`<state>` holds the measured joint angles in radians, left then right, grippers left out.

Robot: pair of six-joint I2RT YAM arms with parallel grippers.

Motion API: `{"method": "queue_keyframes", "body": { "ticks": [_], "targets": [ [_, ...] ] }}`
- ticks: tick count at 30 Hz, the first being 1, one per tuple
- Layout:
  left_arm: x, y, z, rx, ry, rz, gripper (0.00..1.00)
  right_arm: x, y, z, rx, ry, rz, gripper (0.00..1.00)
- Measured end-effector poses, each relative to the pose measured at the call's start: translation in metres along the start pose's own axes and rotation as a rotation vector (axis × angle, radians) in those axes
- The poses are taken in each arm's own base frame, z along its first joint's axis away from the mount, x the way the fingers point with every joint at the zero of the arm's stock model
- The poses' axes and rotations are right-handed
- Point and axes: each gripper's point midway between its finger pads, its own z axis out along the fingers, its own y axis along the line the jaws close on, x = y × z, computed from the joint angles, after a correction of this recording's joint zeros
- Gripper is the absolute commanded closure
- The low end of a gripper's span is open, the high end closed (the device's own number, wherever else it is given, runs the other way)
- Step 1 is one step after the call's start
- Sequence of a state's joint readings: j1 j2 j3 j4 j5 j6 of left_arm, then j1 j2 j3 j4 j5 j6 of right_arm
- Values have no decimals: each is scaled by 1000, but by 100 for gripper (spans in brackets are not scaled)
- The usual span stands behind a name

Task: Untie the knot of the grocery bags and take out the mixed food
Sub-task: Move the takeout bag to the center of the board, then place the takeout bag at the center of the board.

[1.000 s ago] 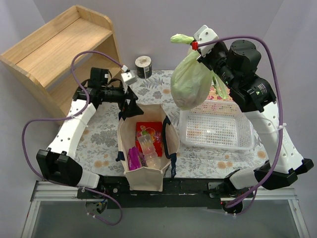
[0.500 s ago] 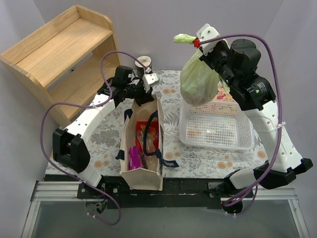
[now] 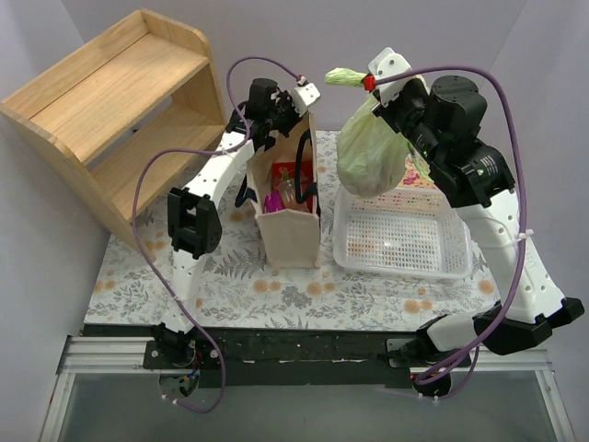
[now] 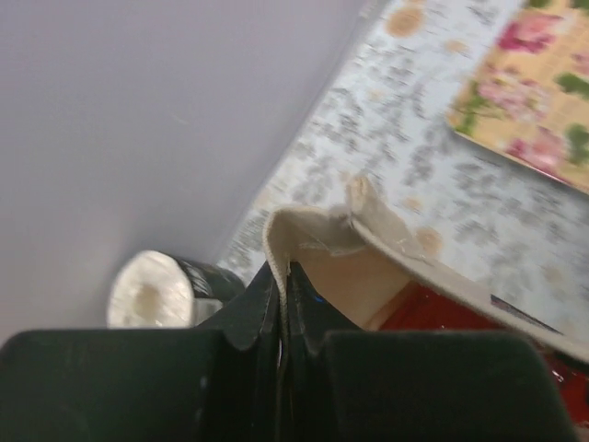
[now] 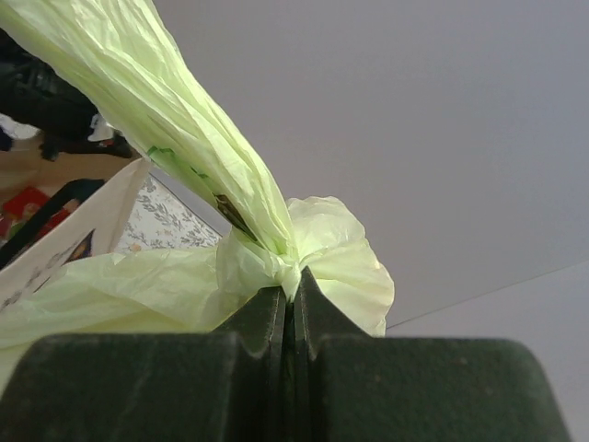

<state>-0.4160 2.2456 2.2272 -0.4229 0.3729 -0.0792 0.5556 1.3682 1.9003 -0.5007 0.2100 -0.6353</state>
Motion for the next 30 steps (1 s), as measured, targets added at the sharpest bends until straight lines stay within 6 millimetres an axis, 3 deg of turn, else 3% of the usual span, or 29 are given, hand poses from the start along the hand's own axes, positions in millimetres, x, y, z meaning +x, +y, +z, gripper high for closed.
{"method": "queue_keyframes", "body": {
  "ticks": [1,2,5,8,10,12,14,16,18,21,24,26,28,30],
  "targets": [
    [0,12,11,-38,-10,20,100,0,0,0,-2,-1,2,99],
    [0,22,19,-74,-23,40,88,0,0,-1,-3,-2,3,99],
    [-1,46,31,-177,-58,92,22,-1,3,-4,-17,-4,14,99],
    [-3,59,31,-246,-91,87,9,-1,10,-9,-53,-14,30,99],
    [-2,59,26,-262,-100,46,5,-3,19,-12,-107,-31,36,99],
    [-5,55,14,-268,-106,-9,4,-8,37,-16,-197,-57,38,99],
    [-24,57,-8,-287,-134,-58,3,-15,62,-22,-307,-84,29,99],
    [-57,60,-42,-312,-189,-91,2,-26,97,-33,-438,-119,13,99],
    [-100,63,-92,-349,-266,-105,2,-41,135,-49,-577,-169,-9,99],
    [-165,67,-181,-441,-408,-94,2,-63,180,-72,-736,-258,-36,99],
    [-227,68,-283,-565,-578,-60,2,-84,220,-90,-890,-333,-26,99],
    [-251,67,-337,-646,-661,-41,2,-95,240,-91,-959,-364,9,99],
    [-262,66,-380,-730,-715,-30,2,-105,263,-84,-1031,-387,52,99],
    [-265,66,-404,-784,-740,-21,2,-110,283,-75,-1092,-394,78,99]
  ]
}}
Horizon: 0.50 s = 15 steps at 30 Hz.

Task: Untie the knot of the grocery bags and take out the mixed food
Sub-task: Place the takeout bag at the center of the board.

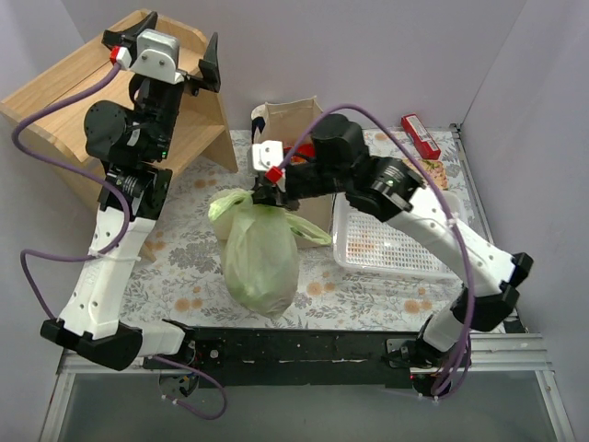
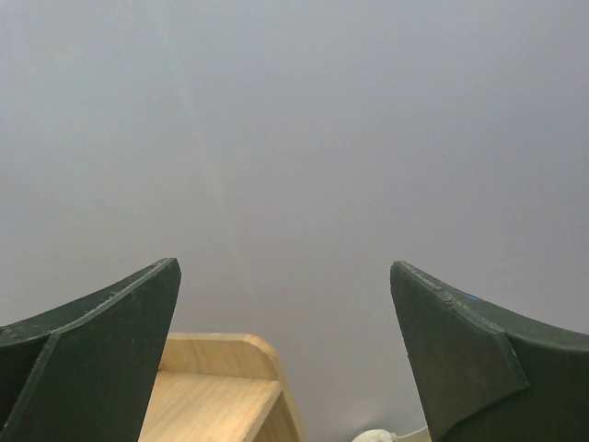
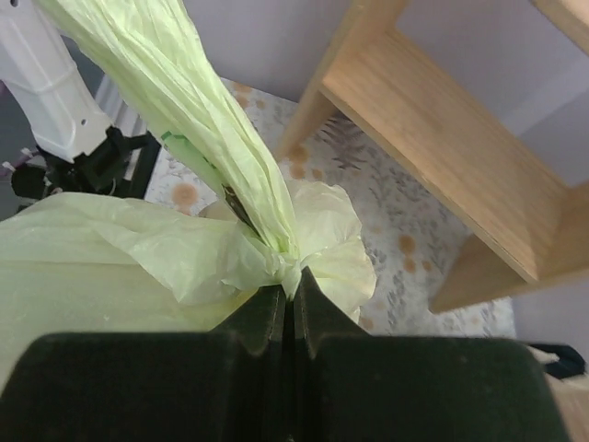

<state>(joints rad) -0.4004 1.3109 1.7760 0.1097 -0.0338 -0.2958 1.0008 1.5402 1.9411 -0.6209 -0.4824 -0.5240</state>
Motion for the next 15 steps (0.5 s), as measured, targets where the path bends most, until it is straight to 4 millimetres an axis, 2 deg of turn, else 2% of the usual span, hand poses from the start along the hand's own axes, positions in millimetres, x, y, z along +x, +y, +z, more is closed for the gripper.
{"method": "queue_keyframes", "body": {
  "ticks": [3,6,8,10,12,15],
  "targets": [
    [0,9,-10,-38,12,27,2,11,3,34,-86,-20,40,99],
    [28,4,-17,-34,83,55,2,33,13,60,-185,-11,86,99],
    [49,-2,-25,-17,141,69,2,47,20,73,-244,-5,117,99],
    [62,-6,-32,4,185,73,2,60,25,83,-294,4,150,99],
    [62,-8,-36,17,199,72,2,69,28,90,-338,16,178,99],
    [51,-4,-43,16,193,67,2,80,26,102,-385,33,214,99]
  ]
}}
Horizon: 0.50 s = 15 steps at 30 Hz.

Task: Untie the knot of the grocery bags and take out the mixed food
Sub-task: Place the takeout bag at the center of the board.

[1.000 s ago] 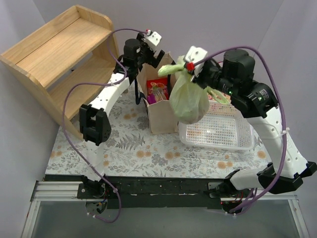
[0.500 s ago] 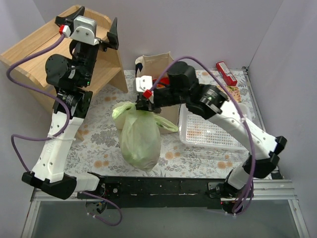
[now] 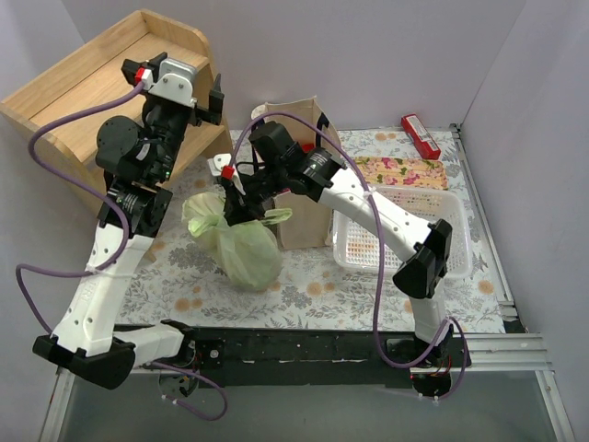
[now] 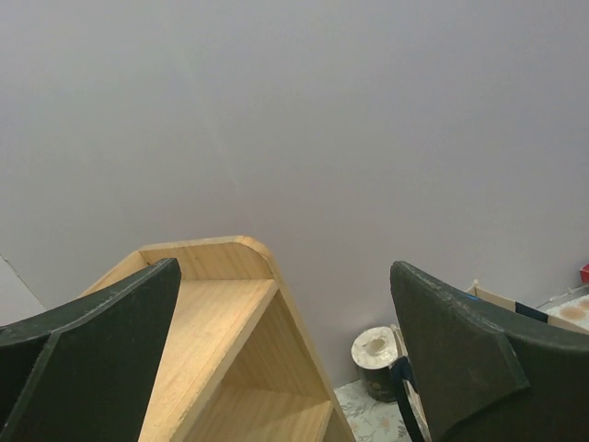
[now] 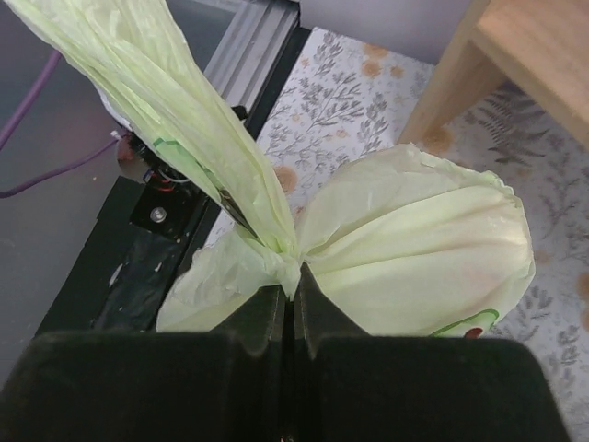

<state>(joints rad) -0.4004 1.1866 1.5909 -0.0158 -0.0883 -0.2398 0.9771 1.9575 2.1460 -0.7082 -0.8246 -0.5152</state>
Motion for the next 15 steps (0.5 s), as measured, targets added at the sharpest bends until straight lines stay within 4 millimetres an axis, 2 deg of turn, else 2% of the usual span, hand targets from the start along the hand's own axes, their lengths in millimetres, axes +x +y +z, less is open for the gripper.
{"method": "queue_keyframes", "body": {
  "ticks": [4,7,8,9,10,12,14,15],
  "targets": [
    [-11,5,-13,-4,-7,-8,2,25,3,2,-61,40,98,99],
    [-4,4,-22,2,15,-9,2,44,8,-5,-81,92,157,99],
    [5,1,-27,8,39,-3,2,49,9,-8,-84,107,161,99],
    [12,0,-31,14,57,3,2,52,9,-10,-83,119,158,85],
    [22,-4,-36,20,74,14,2,56,9,-12,-82,131,156,78],
    [53,-14,-52,46,135,45,2,68,11,-17,-74,170,161,68],
    [83,-24,-67,75,203,67,2,77,12,-21,-64,206,171,62],
    [94,-27,-72,87,232,70,2,80,12,-23,-56,220,174,55]
  ]
}}
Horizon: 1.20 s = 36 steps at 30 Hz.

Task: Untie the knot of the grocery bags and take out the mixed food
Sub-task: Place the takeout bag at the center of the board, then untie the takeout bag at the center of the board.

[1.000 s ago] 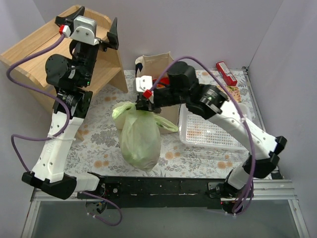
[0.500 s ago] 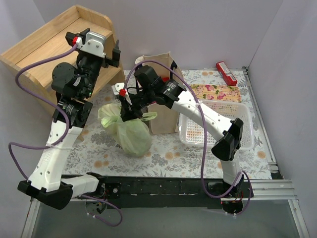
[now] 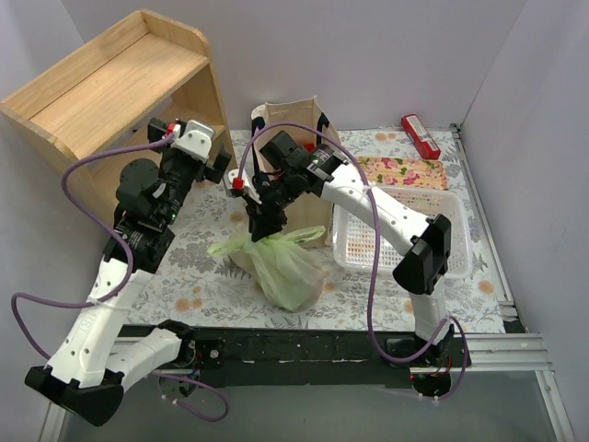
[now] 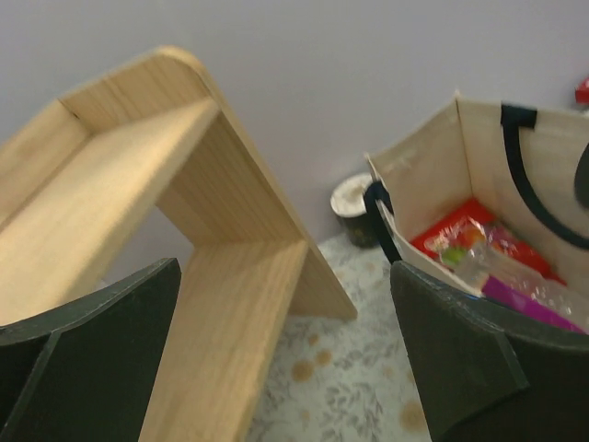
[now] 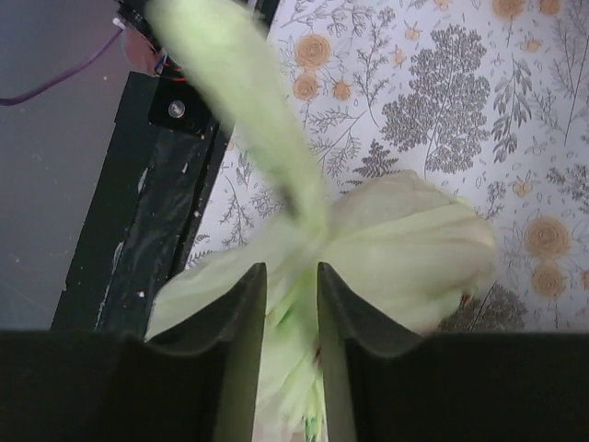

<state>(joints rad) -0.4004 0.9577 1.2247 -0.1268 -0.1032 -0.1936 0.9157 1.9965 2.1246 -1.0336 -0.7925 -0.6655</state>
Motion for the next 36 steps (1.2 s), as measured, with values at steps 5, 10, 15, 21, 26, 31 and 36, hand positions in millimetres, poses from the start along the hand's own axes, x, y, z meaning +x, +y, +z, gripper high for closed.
{"method": "queue_keyframes", "body": {
  "ticks": [5,10,15,21,26,31,36],
  "targets": [
    [53,-25,-13,75,171,-17,2,17,14,-19,78,66,14,33],
    [104,-57,-34,212,343,-15,2,25,40,-54,179,96,0,28],
    [164,-102,-68,438,536,25,2,71,70,-68,247,143,26,31],
    [244,-147,-111,621,762,19,2,138,88,-45,229,214,176,36],
    [260,-170,-121,701,795,-45,7,148,80,-31,247,205,277,43],
    [245,-192,-128,811,743,-149,14,159,48,-22,361,238,322,62],
    [232,-207,-148,899,722,-247,13,171,10,-25,495,317,316,66]
  ]
}}
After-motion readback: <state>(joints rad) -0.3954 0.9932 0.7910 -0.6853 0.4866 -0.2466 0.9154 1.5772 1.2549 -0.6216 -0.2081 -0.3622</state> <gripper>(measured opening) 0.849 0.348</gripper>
